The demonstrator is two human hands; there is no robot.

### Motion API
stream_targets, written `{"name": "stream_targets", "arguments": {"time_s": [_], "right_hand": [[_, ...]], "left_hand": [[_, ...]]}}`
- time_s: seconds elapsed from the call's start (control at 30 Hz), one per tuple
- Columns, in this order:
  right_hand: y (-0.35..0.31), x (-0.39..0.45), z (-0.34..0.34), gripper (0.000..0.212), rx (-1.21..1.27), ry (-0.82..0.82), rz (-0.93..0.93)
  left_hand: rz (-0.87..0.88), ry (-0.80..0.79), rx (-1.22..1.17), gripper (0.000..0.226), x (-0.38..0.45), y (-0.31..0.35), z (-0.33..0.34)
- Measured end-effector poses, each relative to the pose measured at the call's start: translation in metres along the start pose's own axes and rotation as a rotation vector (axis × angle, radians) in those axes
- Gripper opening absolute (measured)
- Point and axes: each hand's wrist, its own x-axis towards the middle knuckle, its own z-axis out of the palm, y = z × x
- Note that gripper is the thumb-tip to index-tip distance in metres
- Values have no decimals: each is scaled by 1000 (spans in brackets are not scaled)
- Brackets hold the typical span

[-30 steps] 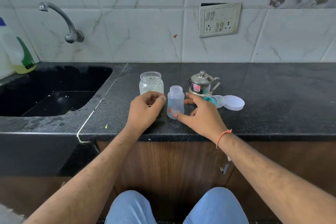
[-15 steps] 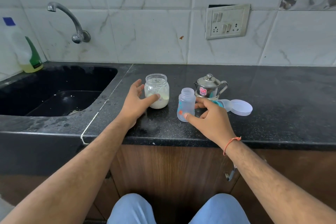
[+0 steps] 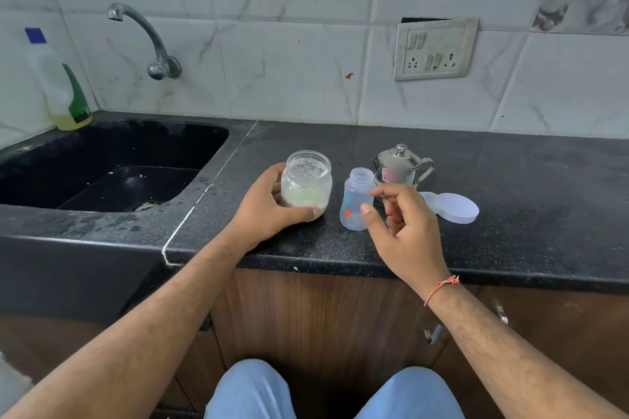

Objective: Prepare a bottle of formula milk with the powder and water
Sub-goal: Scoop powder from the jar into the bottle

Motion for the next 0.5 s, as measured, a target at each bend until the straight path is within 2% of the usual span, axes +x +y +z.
{"name": "stream_targets", "arguments": {"time_s": [0.13,0.27,0.37,0.5], "right_hand": [[-26,23,-2,12,-55,-71,-138],[-55,64,-2,15,-382,-260,-305],[-74,84,3,23,-604,-412,-338],[-88,91,18,33,-751,-531,-280]], "left_hand": [[117,17,35,100,-13,-3,-4],[256,25,89,98,-17,-7,-6],[286,16,99,100,-16,-8,-7],[307,21,104,98,-17,-8,-6]]}}
